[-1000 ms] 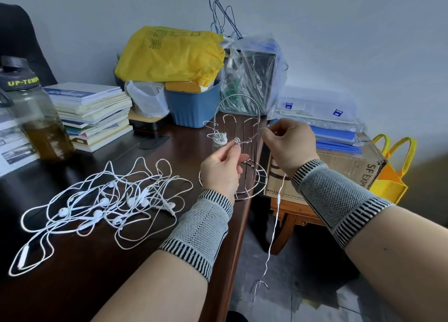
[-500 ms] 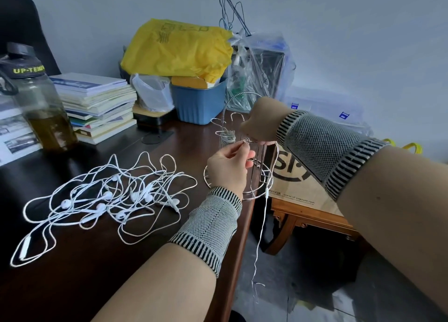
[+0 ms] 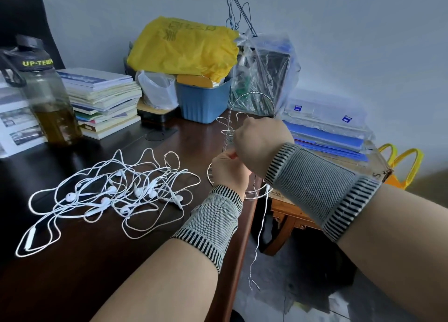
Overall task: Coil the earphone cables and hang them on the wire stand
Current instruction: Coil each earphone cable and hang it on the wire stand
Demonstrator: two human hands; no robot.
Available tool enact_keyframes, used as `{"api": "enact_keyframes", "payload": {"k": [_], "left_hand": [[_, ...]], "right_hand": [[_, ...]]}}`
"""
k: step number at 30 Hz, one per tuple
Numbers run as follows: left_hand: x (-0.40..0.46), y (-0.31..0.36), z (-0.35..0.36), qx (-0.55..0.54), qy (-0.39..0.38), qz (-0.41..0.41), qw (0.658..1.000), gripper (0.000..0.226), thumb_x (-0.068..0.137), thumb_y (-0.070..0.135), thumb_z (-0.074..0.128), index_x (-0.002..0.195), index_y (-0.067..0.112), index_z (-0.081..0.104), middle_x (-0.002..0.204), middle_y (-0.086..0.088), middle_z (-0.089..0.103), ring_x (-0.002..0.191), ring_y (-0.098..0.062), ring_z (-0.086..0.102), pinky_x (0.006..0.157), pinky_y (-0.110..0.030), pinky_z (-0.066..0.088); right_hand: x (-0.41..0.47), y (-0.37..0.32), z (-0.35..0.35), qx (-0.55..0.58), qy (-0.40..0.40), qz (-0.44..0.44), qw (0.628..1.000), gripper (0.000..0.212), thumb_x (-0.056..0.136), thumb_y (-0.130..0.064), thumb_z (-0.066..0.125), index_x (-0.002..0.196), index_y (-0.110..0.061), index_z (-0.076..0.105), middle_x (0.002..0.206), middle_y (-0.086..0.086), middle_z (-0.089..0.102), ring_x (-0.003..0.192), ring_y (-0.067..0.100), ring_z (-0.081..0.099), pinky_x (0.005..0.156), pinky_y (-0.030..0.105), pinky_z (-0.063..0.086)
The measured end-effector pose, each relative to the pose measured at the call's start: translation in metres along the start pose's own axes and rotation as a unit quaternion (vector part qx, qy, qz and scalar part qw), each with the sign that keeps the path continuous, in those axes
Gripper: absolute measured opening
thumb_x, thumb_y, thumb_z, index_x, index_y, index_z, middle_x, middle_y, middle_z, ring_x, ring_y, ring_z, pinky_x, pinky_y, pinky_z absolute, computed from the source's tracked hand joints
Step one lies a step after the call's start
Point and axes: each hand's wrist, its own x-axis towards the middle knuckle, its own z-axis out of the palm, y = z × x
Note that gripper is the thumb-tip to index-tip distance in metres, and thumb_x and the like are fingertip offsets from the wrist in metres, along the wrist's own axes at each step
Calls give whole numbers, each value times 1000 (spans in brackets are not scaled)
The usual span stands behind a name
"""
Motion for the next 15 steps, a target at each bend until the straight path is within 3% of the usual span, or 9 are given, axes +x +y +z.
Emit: {"api": "enact_keyframes", "payload": {"k": [2,5,9,12,15], "left_hand": [[-2,1,0,-14,-16,0,1000,61,83,-19,48,34,15,58,35,12,43,39,-4,34,43,-19,28],[-3,4,1,-92,-45,-35,994,62,88,-19,39,33,6,55,33,7,44,29,-1,36,34,-13,30],[1,1,2,-121,-24,-39,992,24,92,-10,53,77,2,66,47,3,62,39,-5,53,40,-15,42],[-1,0,0,-57,-5,-20,998,11,93,3,61,97,1,71,53,3,64,41,-4,53,38,-15,38],[-2,-1,0,-18,4,-6,1000,9,91,10,65,93,13,73,64,2,69,48,0,57,41,-13,39]], "right_hand": [[-10,0,8,16,19,14,1000,30,97,-12,35,112,-5,59,110,12,53,91,32,60,63,36,36],[-21,-2,19,46,49,18,998,27,96,-11,37,112,-6,57,113,10,50,91,31,62,62,35,37],[-27,0,49,148,111,76,980,21,94,-17,48,108,-12,61,105,4,54,87,31,63,64,32,41],[-33,8,72,335,194,156,909,19,90,-15,55,97,-16,72,91,2,68,77,24,64,69,33,51],[-35,23,85,459,168,258,834,16,91,-16,58,94,-16,75,76,-5,68,59,6,56,65,26,48]]}}
